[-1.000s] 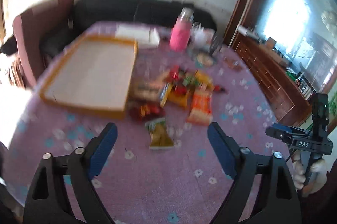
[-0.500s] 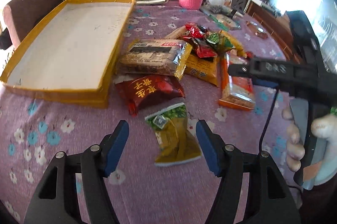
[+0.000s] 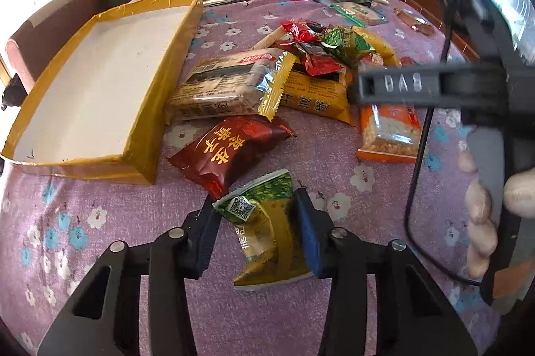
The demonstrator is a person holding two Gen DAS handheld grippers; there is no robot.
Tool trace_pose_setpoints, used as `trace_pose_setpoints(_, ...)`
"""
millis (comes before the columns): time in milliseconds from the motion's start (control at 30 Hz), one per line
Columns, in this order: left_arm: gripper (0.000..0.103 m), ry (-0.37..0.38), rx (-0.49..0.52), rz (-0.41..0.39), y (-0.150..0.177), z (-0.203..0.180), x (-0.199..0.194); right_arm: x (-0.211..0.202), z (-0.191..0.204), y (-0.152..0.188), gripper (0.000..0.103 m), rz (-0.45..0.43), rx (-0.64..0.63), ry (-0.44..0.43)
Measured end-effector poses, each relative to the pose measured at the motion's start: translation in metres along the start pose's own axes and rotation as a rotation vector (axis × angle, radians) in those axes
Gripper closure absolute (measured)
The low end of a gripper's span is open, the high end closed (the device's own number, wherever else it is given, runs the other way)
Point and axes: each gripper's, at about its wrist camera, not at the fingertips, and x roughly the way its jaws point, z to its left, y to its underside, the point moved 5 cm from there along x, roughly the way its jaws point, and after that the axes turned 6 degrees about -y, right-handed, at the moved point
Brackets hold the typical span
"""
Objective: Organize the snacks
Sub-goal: 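Grasp the green-and-yellow snack bag with left tool while right tool grasps orange cracker pack, then carry both packets into the yellow tray and open both tools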
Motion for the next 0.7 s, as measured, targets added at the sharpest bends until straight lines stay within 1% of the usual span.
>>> trace_pose_setpoints(33,0.064,0.017,-0.013,0.001,0.001,0.002,-0.001,-0.003,0.0,0.001,0.027,-0.023,-0.017,0.001)
trace_pose_setpoints(67,0.064,0.027,-0.025,0.002,0.001,0.003,-0.001,-0.003,0.0,0.003,0.027,-0.023,-0.023,0.001)
trace_pose_setpoints(133,0.065,0.058,-0.053,0.0,0.001,0.007,-0.004,-0.005,-0.001,0.004,0.033,-0.03,-0.032,0.006)
trace_pose_setpoints(167,0.065,0.07,-0.066,-0.005,0.001,0.008,-0.006,-0.007,-0.001,0.004,0.041,-0.035,-0.032,0.01)
trace_pose_setpoints(233,0.065,0.086,-0.082,-0.017,0.0,0.009,-0.012,-0.009,-0.004,0.004,0.043,-0.033,-0.02,-0.004)
trace_pose_setpoints(333,0.065,0.093,-0.093,-0.043,0.0,0.012,-0.025,-0.014,-0.01,0.008,0.045,-0.039,0.018,-0.045)
trace_pose_setpoints(500,0.065,0.104,-0.121,-0.094,-0.004,0.024,-0.05,-0.029,-0.017,0.025,0.046,-0.048,0.052,-0.101)
trace_pose_setpoints(600,0.065,0.102,-0.146,-0.126,-0.008,0.039,-0.065,-0.044,-0.016,0.033,0.046,-0.058,0.058,-0.131)
trace_pose_setpoints(700,0.065,0.081,-0.173,-0.165,-0.014,0.061,-0.081,-0.064,-0.011,0.038,0.046,-0.08,0.064,-0.174)
